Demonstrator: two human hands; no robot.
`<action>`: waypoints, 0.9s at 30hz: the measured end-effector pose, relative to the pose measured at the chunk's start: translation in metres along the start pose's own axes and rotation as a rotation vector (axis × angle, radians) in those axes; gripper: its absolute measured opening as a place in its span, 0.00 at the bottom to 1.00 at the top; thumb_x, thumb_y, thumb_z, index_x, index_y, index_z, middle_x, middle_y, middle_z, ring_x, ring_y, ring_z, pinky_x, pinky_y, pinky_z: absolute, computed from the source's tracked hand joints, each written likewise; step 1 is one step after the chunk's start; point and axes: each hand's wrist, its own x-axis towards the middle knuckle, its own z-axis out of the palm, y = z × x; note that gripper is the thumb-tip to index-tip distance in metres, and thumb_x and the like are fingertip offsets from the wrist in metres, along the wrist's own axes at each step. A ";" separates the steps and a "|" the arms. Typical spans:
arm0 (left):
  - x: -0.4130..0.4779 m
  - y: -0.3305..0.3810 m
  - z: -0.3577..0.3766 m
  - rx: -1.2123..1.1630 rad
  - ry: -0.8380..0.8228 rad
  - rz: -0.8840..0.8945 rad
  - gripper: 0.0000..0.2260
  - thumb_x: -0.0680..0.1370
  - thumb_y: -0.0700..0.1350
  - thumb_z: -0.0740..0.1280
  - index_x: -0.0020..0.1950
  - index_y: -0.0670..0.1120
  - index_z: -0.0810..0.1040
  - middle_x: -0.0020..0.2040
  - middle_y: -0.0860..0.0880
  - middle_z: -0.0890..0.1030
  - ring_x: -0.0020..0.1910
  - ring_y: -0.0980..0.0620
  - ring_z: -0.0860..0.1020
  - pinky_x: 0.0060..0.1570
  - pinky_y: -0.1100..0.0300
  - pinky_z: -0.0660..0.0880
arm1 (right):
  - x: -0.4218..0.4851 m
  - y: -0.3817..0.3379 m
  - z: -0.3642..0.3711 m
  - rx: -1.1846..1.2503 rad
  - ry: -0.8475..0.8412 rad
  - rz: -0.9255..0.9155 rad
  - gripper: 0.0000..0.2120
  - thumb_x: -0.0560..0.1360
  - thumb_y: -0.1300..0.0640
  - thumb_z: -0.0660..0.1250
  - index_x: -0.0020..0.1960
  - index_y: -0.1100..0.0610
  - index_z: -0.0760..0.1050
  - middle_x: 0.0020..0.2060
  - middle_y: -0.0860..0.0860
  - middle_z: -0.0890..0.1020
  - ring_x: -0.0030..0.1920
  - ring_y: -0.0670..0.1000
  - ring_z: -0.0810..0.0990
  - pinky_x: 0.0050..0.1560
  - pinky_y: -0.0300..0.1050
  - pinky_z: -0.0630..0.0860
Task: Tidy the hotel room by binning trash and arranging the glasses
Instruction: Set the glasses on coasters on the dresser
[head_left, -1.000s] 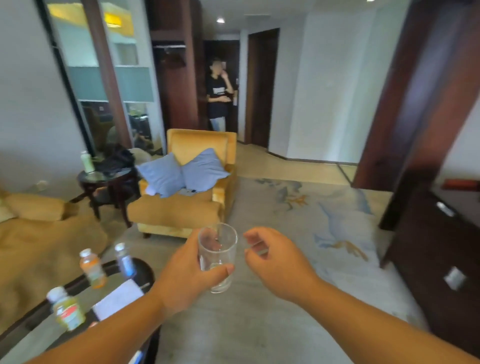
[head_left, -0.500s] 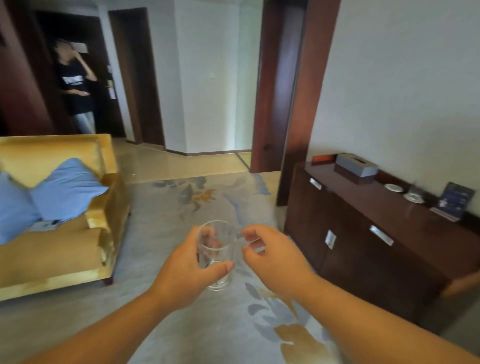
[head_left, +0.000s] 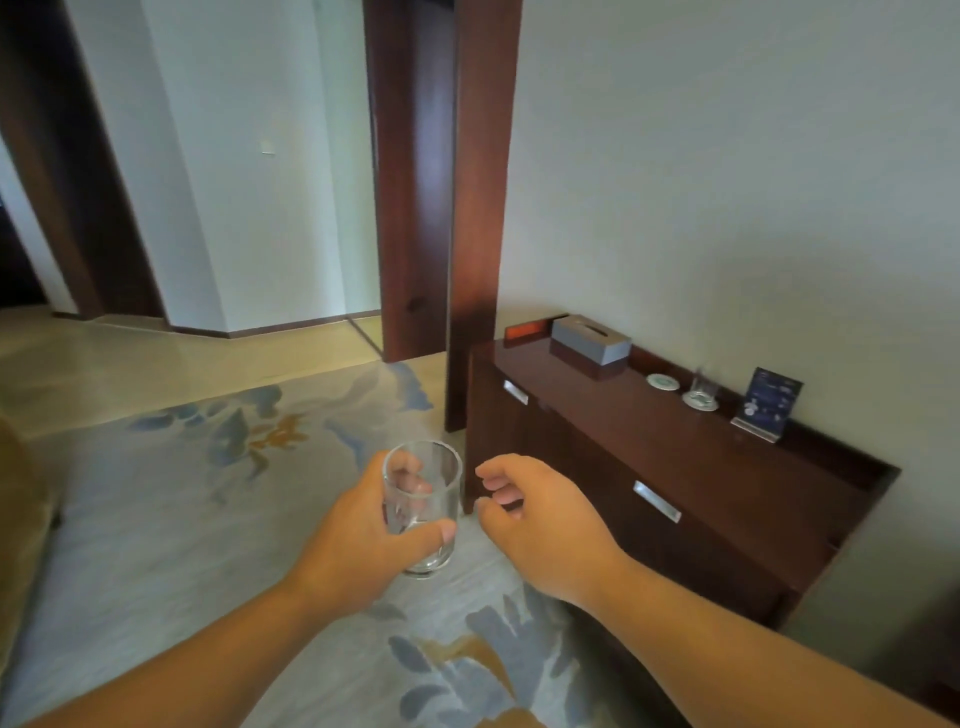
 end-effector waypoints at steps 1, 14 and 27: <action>0.015 0.001 0.011 0.006 -0.001 0.005 0.28 0.59 0.61 0.73 0.56 0.59 0.70 0.50 0.60 0.78 0.50 0.62 0.78 0.51 0.60 0.75 | 0.011 0.012 -0.007 -0.009 0.014 -0.002 0.18 0.77 0.50 0.65 0.66 0.49 0.72 0.58 0.43 0.77 0.55 0.43 0.76 0.62 0.41 0.73; 0.196 0.018 0.117 -0.019 -0.070 0.041 0.26 0.61 0.56 0.74 0.57 0.57 0.70 0.50 0.58 0.78 0.50 0.59 0.79 0.46 0.63 0.75 | 0.144 0.135 -0.103 -0.022 0.097 0.040 0.16 0.78 0.51 0.64 0.65 0.47 0.72 0.56 0.40 0.77 0.54 0.41 0.76 0.57 0.34 0.73; 0.393 -0.026 0.171 -0.077 -0.276 0.150 0.29 0.60 0.62 0.72 0.59 0.58 0.69 0.50 0.56 0.80 0.50 0.58 0.80 0.50 0.56 0.79 | 0.290 0.213 -0.124 -0.110 0.220 0.228 0.15 0.77 0.50 0.64 0.64 0.46 0.73 0.55 0.40 0.77 0.53 0.40 0.76 0.56 0.34 0.73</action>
